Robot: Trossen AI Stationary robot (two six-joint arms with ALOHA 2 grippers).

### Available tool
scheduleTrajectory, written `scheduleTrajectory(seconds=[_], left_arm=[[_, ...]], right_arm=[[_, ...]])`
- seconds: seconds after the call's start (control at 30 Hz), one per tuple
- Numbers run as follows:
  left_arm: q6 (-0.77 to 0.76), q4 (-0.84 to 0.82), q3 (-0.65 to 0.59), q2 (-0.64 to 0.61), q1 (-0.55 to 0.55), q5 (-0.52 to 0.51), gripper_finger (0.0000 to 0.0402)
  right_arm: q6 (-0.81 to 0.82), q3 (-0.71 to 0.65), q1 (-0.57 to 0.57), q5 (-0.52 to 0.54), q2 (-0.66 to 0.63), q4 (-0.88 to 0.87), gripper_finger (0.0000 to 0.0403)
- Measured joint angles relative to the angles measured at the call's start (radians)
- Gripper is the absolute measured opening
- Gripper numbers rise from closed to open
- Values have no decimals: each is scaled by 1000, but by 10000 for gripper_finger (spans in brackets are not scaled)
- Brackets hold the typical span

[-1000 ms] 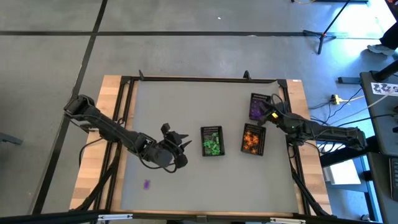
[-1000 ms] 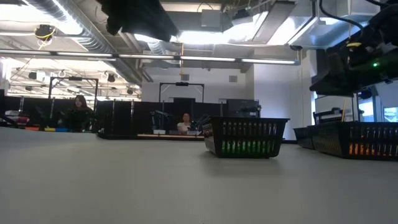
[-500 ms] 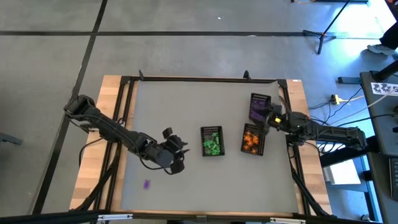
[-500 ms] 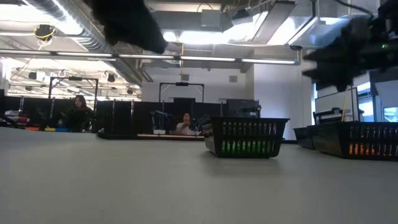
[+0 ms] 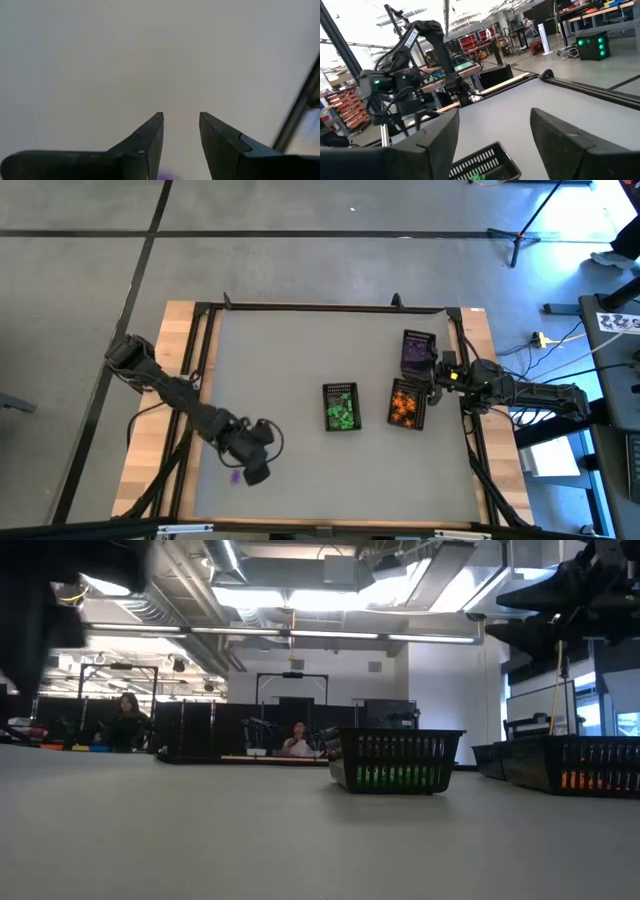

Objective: Sort Halloween decoration
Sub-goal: Put the bottom purple spider toy into the top bin

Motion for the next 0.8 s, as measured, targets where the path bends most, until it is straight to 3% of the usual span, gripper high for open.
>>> scheduleTrajectory(seconds=[0.23, 0.47, 0.6, 0.8], left_arm=[[-278, -2, 0, 42, -167, -16, 118], [-466, -38, 0, 136, -242, 111, 118], [-506, -78, 0, 174, -241, 138, 118], [-449, -77, 1, 207, -213, 121, 118]], right_arm=[[0, 0, 0, 1, 0, 4, 241], [0, 0, 0, 2, 0, 4, 241], [0, 0, 0, 2, 0, 4, 241], [0, 0, 0, 2, 0, 3, 241]])
